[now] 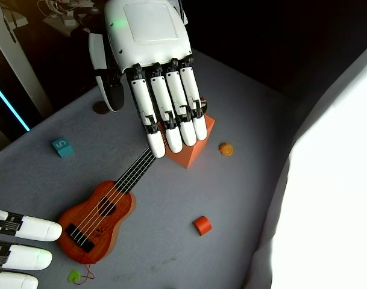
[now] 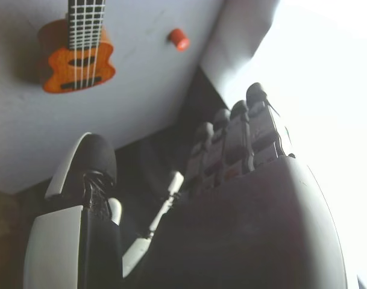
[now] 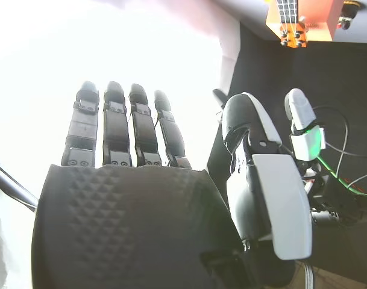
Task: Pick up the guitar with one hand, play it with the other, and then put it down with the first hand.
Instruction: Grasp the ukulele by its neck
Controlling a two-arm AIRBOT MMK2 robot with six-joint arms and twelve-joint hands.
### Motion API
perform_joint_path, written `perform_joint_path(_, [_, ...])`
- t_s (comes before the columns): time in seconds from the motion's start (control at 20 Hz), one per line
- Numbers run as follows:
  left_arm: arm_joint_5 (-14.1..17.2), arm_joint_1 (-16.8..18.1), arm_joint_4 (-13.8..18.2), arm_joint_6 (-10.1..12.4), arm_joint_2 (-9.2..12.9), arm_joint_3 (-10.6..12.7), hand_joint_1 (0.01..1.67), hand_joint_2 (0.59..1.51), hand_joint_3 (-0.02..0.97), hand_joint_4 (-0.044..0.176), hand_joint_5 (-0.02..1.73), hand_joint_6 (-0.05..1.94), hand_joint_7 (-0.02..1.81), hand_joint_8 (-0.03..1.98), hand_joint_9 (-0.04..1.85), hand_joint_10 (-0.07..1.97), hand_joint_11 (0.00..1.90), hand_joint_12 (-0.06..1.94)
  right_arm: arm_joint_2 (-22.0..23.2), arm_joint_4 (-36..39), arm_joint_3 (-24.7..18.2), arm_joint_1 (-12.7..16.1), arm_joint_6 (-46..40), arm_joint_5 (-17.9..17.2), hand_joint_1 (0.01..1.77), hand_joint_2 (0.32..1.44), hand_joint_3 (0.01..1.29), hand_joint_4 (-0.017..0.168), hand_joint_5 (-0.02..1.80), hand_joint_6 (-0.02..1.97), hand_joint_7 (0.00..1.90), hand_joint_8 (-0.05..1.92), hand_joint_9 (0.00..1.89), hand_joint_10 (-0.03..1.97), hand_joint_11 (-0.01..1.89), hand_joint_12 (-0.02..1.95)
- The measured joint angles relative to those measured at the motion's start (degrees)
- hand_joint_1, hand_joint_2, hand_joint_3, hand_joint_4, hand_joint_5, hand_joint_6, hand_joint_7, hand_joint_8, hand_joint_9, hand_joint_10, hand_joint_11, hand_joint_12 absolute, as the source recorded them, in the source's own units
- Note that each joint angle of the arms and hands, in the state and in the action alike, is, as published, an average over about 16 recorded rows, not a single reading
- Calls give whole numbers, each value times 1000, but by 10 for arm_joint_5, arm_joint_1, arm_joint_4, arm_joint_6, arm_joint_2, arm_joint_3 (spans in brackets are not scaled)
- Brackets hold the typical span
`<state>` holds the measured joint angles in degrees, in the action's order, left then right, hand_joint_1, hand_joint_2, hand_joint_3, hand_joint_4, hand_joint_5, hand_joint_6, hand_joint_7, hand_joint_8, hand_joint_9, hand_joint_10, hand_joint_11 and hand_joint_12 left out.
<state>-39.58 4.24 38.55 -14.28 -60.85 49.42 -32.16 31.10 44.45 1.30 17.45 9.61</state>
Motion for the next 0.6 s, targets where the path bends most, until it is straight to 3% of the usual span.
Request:
perform_joint_path(0.1, [-5, 1, 0, 1, -1, -2, 647, 1218, 124, 0, 21, 66, 26, 63, 37, 71, 62, 174, 0, 0, 0, 0, 0, -3, 344, 1347, 30, -1, 115, 158, 125, 112, 70, 155, 23, 109])
perform_joint_path(0.2, [-12, 1, 0, 3, -3, -3, 678, 1218, 92, 0, 9, -5, 12, -5, 10, 5, 22, 107, 0, 0, 0, 0, -1, -5, 341, 1353, 16, -1, 108, 73, 111, 18, 58, 58, 15, 14])
perform_joint_path(0.4, [-34, -4, -1, 17, -15, -4, 810, 1188, 57, 5, 11, -9, 17, -12, 14, 13, 17, 93, -2, 0, 1, 0, -2, -7, 340, 1353, 16, -1, 115, 65, 112, 15, 60, 48, 19, 0])
perform_joint_path(0.6, [-57, -16, 5, 43, -37, -3, 1042, 1148, 28, 19, 15, -10, 18, -12, 16, 11, 17, 67, -3, 0, 1, 0, -4, -9, 348, 1353, 16, -1, 122, 58, 117, 13, 67, 43, 21, 26])
